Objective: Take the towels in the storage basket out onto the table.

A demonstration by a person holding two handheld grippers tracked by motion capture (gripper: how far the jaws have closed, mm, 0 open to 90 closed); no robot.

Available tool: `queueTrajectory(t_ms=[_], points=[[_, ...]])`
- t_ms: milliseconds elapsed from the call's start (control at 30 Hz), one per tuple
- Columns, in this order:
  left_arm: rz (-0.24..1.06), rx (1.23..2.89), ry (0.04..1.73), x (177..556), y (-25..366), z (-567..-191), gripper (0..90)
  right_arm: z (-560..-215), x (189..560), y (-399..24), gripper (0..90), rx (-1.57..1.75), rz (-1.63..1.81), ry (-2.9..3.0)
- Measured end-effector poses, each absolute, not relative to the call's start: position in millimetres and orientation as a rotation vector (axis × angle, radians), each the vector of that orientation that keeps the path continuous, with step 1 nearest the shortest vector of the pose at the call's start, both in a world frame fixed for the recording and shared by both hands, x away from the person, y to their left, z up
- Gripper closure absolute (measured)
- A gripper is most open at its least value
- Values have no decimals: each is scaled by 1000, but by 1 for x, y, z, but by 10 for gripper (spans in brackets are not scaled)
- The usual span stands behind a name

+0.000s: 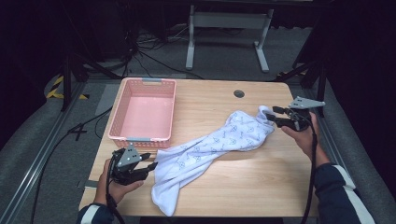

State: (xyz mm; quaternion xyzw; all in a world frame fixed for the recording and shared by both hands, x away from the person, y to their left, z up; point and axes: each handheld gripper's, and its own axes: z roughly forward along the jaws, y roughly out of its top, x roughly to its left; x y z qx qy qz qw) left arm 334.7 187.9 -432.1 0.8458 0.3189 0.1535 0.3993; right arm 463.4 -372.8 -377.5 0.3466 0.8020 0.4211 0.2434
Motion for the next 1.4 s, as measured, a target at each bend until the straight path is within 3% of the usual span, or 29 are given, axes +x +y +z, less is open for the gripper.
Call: queueTrajectory(t_ms=[133,467,567,667,733,800,867,900,1000,1233,1400], points=[[382,2177,858,345,180,-448,524,-405,464,-393,463,1002,995,2293],[368,2217,943,356,155,-471,372,-441,483,-392,351,1096,917,2418],[352,2209,935,359,154,-471,399,-443,484,-385,349,1047,928,2449],[325,2220,885,358,152,-470,563,-447,484,-374,356,948,931,2526],[304,2222,871,358,151,-470,707,-447,483,-365,421,852,945,2564],[295,2236,857,357,151,-469,798,-446,479,-359,578,753,997,2563],[295,2239,853,357,152,-468,834,-444,476,-351,683,680,1038,2563],[295,2239,853,357,152,-468,846,-444,476,-351,683,680,1038,2563],[346,2221,841,350,162,-460,853,-437,469,-344,872,581,1112,2583],[465,2068,981,331,217,-438,855,-399,466,-372,886,801,1325,2348],[487,1991,1111,328,250,-440,854,-392,475,-382,888,951,1267,2215]])
